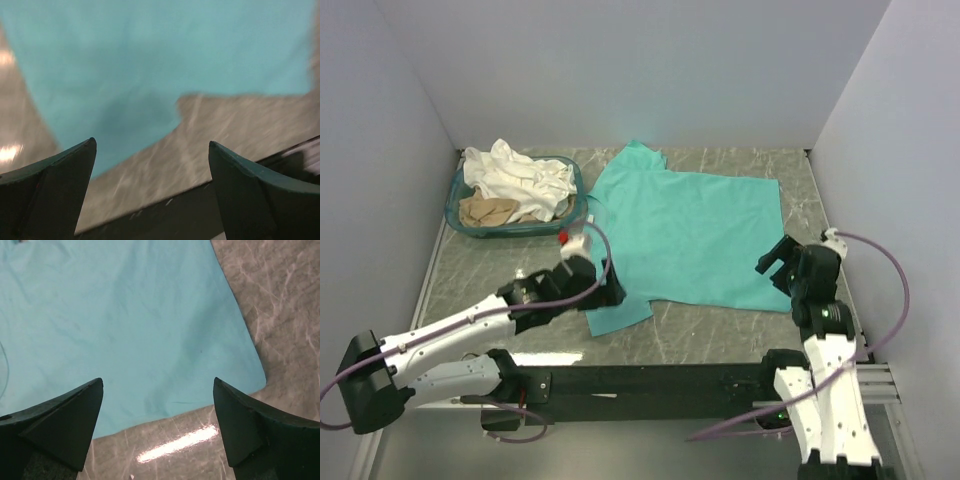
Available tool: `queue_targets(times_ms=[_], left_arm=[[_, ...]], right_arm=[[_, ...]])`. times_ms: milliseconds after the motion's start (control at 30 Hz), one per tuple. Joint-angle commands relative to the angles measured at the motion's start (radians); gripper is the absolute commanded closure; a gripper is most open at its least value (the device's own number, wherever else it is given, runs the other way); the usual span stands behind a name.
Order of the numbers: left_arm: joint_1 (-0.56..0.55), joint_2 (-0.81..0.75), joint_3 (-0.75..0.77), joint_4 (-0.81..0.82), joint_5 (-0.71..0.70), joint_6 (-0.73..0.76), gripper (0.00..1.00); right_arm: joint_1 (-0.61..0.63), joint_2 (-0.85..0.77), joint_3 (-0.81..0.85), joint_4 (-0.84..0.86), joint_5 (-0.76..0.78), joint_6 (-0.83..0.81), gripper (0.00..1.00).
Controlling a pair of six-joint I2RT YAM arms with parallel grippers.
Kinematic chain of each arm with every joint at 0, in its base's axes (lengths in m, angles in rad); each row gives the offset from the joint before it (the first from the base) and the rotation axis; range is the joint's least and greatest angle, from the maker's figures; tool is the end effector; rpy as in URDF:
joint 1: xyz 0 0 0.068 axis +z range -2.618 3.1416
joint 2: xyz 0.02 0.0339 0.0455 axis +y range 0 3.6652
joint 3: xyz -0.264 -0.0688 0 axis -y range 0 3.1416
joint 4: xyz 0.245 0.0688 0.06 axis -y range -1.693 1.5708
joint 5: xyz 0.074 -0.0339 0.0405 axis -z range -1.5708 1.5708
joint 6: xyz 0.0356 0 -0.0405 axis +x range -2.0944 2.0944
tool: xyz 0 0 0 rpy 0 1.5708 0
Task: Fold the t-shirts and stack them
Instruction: Flatten the tshirt out
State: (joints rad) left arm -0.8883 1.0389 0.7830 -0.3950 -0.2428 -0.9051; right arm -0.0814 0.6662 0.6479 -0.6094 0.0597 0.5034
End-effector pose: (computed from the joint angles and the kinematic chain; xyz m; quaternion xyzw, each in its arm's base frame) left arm 0.1484 -0.1690 0.2713 -0.0612 0.8890 -0.2765 0.3598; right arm 0.1465 -0.0141 0.2678 0.2697 0.8488 0.0691 0.4496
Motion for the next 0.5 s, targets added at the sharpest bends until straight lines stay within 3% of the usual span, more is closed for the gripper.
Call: queue_targets(times_ms=[0,233,467], left_arm=[[-0.070,-0.085,-0.108,-0.131,-0.046,-0.204,0.01],[-0.189,-0.129,-0.264,-0.160,-0.013,-0.371,0.00],[-0.198,-0.025,-0.288,-0.093,-0.032,-0.367,0.07]], right_arm=[[-0.003,-0.131,-0.050,0.027,0.049,0.059,0.03],[-0.003,-0.200,-0.103,0.036,0.065,0.161,0.01],[-0.003,-0.132,-0.097,0.017,0.074,0.142,0.02]])
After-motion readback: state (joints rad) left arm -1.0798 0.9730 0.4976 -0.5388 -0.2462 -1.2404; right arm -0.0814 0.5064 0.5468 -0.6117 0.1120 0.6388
